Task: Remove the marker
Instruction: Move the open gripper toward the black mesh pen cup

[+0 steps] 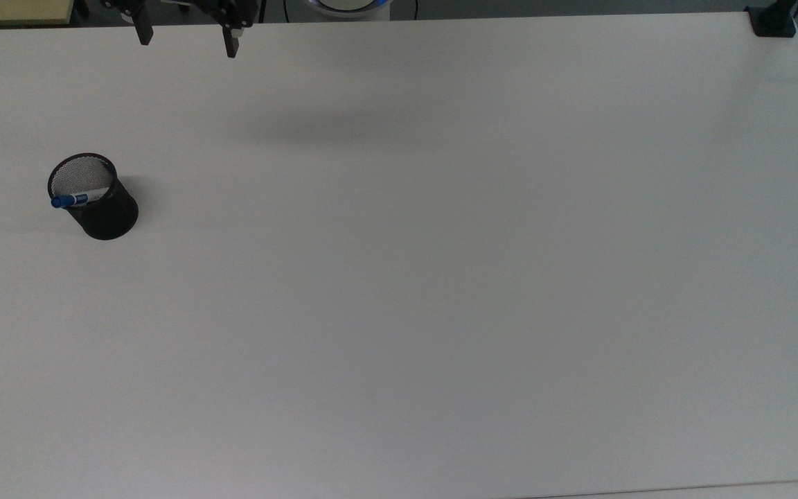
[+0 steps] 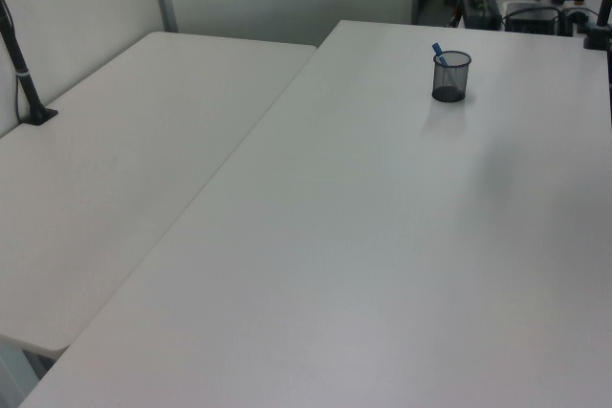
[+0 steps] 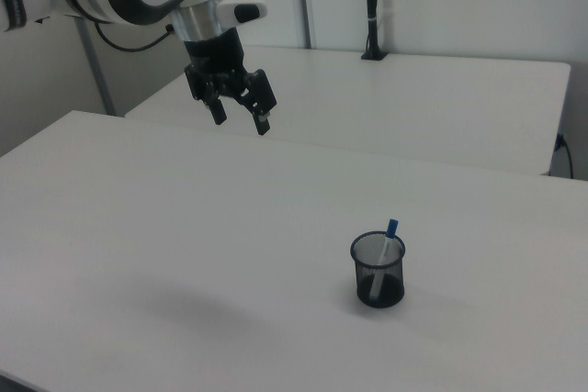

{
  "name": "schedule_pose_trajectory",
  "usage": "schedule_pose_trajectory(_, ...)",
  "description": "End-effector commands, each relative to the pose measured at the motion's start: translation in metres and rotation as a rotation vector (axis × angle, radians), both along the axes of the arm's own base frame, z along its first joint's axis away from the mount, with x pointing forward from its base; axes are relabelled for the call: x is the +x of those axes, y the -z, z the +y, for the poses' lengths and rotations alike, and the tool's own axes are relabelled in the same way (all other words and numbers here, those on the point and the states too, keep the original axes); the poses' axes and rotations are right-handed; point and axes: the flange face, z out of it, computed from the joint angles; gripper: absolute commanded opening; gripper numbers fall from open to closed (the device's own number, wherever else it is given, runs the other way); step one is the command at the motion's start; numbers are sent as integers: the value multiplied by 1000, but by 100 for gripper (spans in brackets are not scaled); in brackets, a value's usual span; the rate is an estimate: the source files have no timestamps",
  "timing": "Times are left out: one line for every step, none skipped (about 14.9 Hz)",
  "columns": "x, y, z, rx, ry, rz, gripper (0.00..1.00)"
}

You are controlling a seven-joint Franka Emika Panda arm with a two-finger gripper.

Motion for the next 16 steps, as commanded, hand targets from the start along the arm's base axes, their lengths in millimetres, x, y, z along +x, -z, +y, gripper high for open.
schedule_pose_trajectory(-6,1,5,-4,23,-7,100)
schedule_pose_trajectory(-6,1,5,-4,25,-7,100)
schedule_pose_trajectory(-5,2,5,-4,23,-6,100)
schedule_pose_trajectory(-5,2,6,-4,22,-7,100)
schedule_pose_trajectory(-5,2,6,-4,22,-7,100)
schedule_pose_trajectory(-5,3,6,-4,22,-6,100)
schedule_pose_trajectory(-5,3,6,-4,22,-6,100)
schedule_pose_trajectory(-5,2,6,-5,22,-7,100)
schedule_pose_trajectory(-4,3,6,-5,21,-6,100)
schedule_pose_trajectory(-4,3,6,-5,21,-6,100)
schedule_pose_trajectory(-4,3,6,-5,20,-6,100)
schedule_pose_trajectory(-5,3,5,-5,16,-4,100)
schedule_pose_trajectory(-6,2,3,-6,16,-5,100)
schedule_pose_trajectory(-7,2,-1,-6,17,-3,100)
schedule_pose_trajectory(-7,2,-2,-7,14,-3,100)
schedule_pose_trajectory(-7,3,-6,-10,-1,0,100)
